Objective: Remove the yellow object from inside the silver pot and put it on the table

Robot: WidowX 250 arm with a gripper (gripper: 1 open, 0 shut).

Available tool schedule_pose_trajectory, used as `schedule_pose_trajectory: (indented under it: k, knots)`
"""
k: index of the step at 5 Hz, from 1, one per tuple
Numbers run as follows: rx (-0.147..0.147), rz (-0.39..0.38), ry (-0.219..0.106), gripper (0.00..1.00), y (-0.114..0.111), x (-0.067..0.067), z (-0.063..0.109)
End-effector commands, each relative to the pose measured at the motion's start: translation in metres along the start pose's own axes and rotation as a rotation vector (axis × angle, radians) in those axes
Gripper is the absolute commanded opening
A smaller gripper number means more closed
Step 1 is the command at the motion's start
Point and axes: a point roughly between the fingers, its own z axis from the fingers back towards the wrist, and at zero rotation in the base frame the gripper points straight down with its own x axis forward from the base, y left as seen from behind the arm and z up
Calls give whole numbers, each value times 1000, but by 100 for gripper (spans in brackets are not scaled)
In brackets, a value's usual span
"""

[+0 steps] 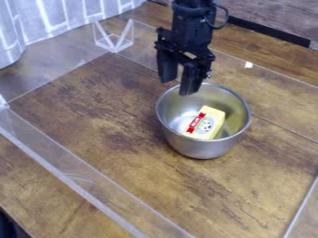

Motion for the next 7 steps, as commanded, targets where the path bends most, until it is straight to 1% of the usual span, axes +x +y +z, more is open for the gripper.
schedule_pose_trajectory:
  k: [1, 2, 3, 4, 6, 7]
  knots:
    - [19, -9, -62, 0, 7, 2, 27]
    - [15, -21, -63, 0, -1, -4, 39]
    - [13, -26, -62, 0, -5, -10, 44]
    - [13, -37, -65, 100, -8, -14, 49]
    - [-10, -126, -75, 100, -36, -14, 33]
    - [-12, -93, -76, 100, -38, -7, 21]
